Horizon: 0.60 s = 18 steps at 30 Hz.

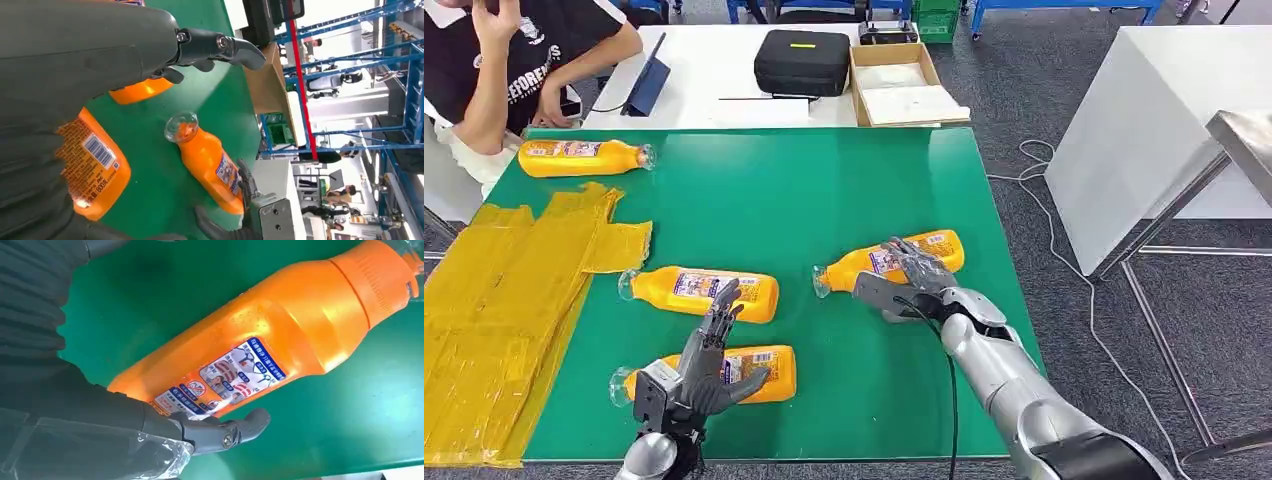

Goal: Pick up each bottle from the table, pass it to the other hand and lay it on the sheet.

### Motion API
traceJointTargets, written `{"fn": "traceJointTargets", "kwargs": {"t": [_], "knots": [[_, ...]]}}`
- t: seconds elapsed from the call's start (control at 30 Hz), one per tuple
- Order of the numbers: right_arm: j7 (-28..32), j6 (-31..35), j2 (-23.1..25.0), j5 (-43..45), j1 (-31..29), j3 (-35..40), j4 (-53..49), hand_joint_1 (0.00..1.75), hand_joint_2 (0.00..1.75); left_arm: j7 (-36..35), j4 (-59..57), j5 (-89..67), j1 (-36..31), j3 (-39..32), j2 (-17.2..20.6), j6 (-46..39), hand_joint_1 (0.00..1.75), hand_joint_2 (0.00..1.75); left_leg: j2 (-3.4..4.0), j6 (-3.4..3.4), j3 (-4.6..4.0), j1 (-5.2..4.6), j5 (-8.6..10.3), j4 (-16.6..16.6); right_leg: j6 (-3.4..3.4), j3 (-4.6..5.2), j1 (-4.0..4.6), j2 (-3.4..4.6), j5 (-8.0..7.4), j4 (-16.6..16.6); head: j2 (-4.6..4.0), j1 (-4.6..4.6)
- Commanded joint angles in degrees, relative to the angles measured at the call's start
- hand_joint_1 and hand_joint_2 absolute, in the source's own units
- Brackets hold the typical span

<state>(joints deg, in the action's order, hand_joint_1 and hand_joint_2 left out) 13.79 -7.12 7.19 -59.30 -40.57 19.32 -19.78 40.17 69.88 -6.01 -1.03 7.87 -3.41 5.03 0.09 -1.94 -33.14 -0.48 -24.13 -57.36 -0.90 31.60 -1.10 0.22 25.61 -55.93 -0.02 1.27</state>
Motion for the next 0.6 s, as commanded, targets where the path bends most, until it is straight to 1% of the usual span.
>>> {"fn": "traceJointTargets", "kwargs": {"t": [0.03,0.13,0.2,0.23,0.33,0.37,0.4,0.47,0.5,0.57,0.6], "knots": [[1.24,-6.92,0.96,1.23,2.92,-1.19,4.32,0.0,1.75,-0.17,-5.84,0.17,-2.04,-1.34,-0.98,0.18,0.0,1.75,-0.15,0.15,0.06,0.08,0.08,0.11,0.17,-0.12,0.07,-0.15,-0.1,0.15,0.0,-0.02],[1.24,-6.92,0.96,1.23,2.92,-1.19,4.32,0.0,1.75,-0.17,-5.84,0.17,-2.04,-1.34,-0.98,0.18,0.0,1.75,-0.03,0.16,0.1,0.11,0.1,0.13,0.2,-0.12,0.11,-0.04,-0.14,0.17,0.0,-0.02],[1.24,-6.92,0.96,1.23,2.92,-1.19,4.32,0.0,1.75,-0.17,-5.84,0.17,-2.04,-1.34,-0.98,0.18,0.0,1.75,0.2,0.11,0.2,0.1,0.03,0.07,0.19,-0.17,0.1,0.17,-0.1,0.08,0.0,-0.02],[1.24,-6.92,0.96,1.23,2.92,-1.19,4.32,0.0,1.75,-0.17,-5.84,0.17,-2.04,-1.34,-0.98,0.18,0.0,1.75,0.18,0.16,0.16,0.14,0.08,0.11,0.22,-0.16,0.14,0.13,-0.15,0.15,0.0,-0.02],[3.52,-10.36,1.63,1.43,3.87,0.21,3.64,0.0,1.75,-0.17,-6.86,0.63,-2.66,-1.04,-0.71,-0.16,0.0,1.75,0.1,0.23,0.05,0.17,0.2,0.18,0.26,-0.07,0.17,0.06,-0.26,0.25,0.0,-0.04],[4.11,-11.82,2.12,1.46,4.22,0.91,3.34,0.0,1.75,-0.17,-7.2,0.91,-2.94,-0.93,-0.59,-0.28,0.0,1.75,0.22,0.13,0.25,0.13,0.06,0.1,0.21,-0.2,0.14,0.19,-0.13,0.12,0.0,-0.02],[4.13,-12.26,2.4,1.39,4.37,1.24,3.21,0.0,1.75,-0.17,-7.33,1.01,-3.04,-0.94,-0.55,-0.39,0.0,1.75,0.16,0.2,0.17,0.16,0.14,0.17,0.25,-0.14,0.17,0.14,-0.21,0.21,0.0,-0.04],[3.63,-13.76,3.32,0.97,4.93,3.5,1.9,0.0,1.75,-0.17,-7.35,1.73,-2.96,-0.83,-0.26,-0.89,0.0,1.75,0.31,0.13,0.3,0.15,0.04,0.1,0.22,-0.25,0.18,0.28,-0.13,0.11,0.0,-0.04],[3.81,-14.7,3.58,1.56,4.98,3.75,1.64,0.0,1.75,-0.17,-7.22,1.95,-2.82,-0.77,-0.12,-1.03,0.0,1.75,0.32,0.2,0.25,0.18,0.11,0.18,0.28,-0.2,0.21,0.28,-0.22,0.21,0.0,-0.02],[3.85,-15.19,3.64,1.7,4.89,4.38,1.18,0.0,1.75,-0.17,-7.1,2.22,-2.54,-0.75,0.09,-1.12,0.0,1.75,0.59,0.23,0.37,0.18,-0.03,0.1,0.38,-0.23,0.22,0.51,-0.24,0.11,0.0,-0.02],[3.85,-15.19,3.64,1.7,4.89,4.38,1.18,0.0,1.75,-0.17,-7.1,2.22,-2.54,-0.75,0.09,-1.12,0.0,1.75,0.53,0.31,0.27,0.21,0.05,0.17,0.42,-0.16,0.25,0.46,-0.32,0.2,0.0,-0.02]]}}
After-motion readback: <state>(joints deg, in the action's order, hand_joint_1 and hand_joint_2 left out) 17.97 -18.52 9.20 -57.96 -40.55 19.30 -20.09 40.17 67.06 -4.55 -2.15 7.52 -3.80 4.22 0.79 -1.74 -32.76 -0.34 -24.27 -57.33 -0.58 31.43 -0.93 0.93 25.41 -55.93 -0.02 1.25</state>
